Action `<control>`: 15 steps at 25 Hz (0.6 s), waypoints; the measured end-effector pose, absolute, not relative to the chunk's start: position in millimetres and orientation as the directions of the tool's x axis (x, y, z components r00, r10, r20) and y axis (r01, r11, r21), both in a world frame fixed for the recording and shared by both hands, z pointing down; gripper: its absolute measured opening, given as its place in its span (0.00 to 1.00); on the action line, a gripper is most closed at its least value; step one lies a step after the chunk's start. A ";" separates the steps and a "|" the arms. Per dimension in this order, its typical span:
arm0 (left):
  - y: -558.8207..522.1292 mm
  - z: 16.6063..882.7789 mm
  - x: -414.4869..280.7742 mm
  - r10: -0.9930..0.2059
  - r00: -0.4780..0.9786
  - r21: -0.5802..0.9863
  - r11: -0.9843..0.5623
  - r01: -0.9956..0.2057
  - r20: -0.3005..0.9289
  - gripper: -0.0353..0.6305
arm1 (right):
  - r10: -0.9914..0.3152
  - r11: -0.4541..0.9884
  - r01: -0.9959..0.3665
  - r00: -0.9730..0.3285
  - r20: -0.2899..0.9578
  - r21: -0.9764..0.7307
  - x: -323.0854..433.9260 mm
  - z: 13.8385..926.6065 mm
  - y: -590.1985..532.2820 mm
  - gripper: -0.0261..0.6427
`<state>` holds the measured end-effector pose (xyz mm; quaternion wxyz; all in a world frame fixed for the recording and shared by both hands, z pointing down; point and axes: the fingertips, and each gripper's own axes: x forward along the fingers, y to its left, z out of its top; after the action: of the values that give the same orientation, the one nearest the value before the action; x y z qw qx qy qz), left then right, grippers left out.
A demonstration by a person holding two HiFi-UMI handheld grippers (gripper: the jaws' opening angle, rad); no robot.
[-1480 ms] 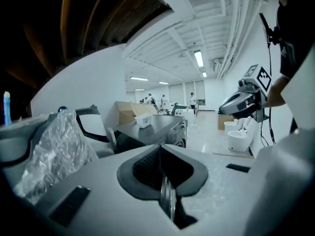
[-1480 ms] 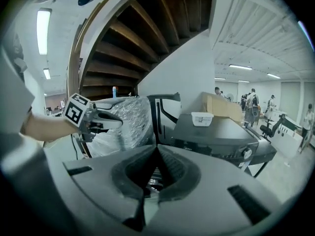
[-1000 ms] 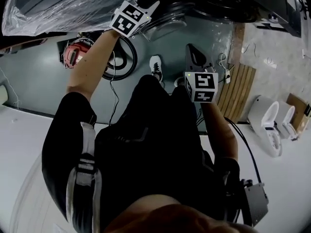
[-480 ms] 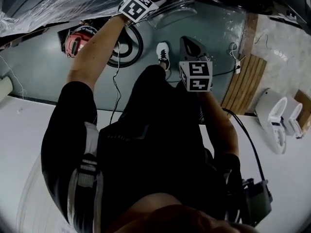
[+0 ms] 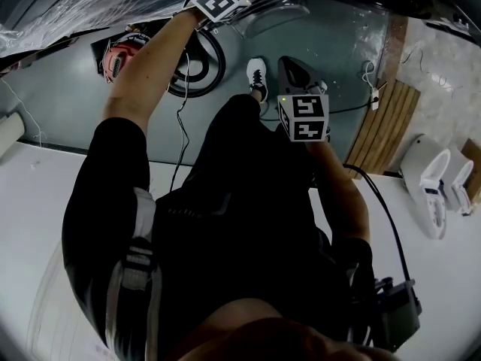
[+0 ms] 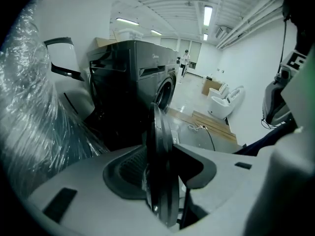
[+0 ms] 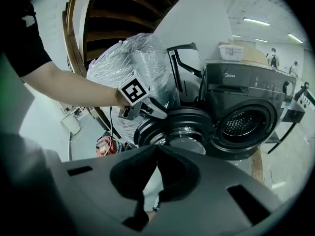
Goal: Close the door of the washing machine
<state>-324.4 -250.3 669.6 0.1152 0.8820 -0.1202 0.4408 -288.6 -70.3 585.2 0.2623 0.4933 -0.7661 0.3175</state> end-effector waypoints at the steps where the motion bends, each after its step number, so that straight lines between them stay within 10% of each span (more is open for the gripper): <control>1: -250.0 670.7 -323.8 -0.111 0.581 0.099 -0.943 -0.317 0.806 0.29 | -0.588 0.310 -0.923 -0.375 0.716 -0.229 -287.7 585.6 -68.8 0.05; 15: -244.1 675.2 -323.3 -0.127 0.520 0.101 -0.916 -0.388 0.844 0.29 | -0.643 0.221 -0.957 -0.287 0.710 -0.186 -257.7 588.0 -54.2 0.05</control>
<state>-323.3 -244.1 675.2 0.1400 0.8606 -0.1497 0.4663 -257.7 -54.2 588.0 0.2529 0.5410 -0.7394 0.3109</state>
